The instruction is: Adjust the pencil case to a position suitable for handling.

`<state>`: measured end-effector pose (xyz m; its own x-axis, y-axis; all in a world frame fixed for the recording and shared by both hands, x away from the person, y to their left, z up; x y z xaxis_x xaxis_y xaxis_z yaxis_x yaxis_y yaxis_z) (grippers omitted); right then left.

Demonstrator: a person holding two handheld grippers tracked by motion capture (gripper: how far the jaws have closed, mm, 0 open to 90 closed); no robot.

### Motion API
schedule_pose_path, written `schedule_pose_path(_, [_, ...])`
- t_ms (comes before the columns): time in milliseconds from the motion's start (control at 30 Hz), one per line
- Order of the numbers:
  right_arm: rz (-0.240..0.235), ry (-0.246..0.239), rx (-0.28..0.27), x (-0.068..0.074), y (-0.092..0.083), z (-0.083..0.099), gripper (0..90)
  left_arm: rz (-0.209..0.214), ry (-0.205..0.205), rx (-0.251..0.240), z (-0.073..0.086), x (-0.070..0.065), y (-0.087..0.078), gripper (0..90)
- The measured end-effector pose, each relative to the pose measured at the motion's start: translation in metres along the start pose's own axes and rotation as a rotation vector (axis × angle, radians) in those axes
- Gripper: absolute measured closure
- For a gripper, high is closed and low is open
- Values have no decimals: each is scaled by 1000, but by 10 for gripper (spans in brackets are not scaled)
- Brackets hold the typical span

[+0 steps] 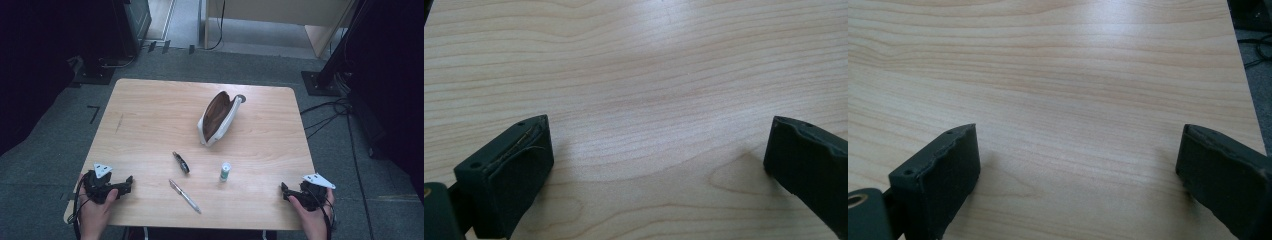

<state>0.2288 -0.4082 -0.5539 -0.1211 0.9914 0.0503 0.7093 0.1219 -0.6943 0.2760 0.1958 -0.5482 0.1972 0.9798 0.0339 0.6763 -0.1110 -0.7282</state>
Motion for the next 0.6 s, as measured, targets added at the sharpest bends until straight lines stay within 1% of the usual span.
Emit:
schedule_pose_path(100, [2,-3,1,0,-1,1,38,0,-1,-1,0,0,0,0])
schedule_pose_path(133, [21,-11,-6,1,-3,1,61,-1,1,-1,0,0,0,0])
schedule_pose_path(233, [28,-9,-14,2,-6,0,84,-2,1,-2,0,0,0,0])
schedule_pose_path(267, [21,6,-22,4,-8,-1,96,-1,1,-2,0,0,0,0])
schedule_pose_path(300, [12,10,-32,4,-10,-2,108,-2,0,-2,0,0,0,0])
schedule_pose_path(367, [18,5,-62,9,-17,-10,127,-1,1,-2,0,0,0,0])
schedule_pose_path(433, [20,1,-75,12,-20,-16,129,-2,0,-2,0,0,0,0])
schedule_pose_path(467, [20,1,-75,12,-20,-16,129,-2,0,-2,0,0,0,0])
schedule_pose_path(500, [18,-13,-88,17,-24,-24,129,-2,0,-2,0,0,0,0])
schedule_pose_path(533, [18,-13,-88,17,-24,-24,129,-2,0,-2,0,0,0,0])
schedule_pose_path(567, [6,-12,-98,20,-26,-31,130,-2,1,-1,0,0,0,0])
schedule_pose_path(600, [1,-6,-103,22,-27,-33,130,-2,1,-2,0,0,0,0])
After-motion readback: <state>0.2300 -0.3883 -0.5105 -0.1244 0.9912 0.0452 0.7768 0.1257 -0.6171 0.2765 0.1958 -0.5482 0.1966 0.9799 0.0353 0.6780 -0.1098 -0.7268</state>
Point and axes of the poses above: each handheld gripper's, and its own axes: y roughly forward along the jaws, z roughly out of its underside, x roughly to its left, the point moved 4 cm from there along y, roughly forward along the jaws, and after that the axes turned 2 degrees about -z, right-handed, at the moved point
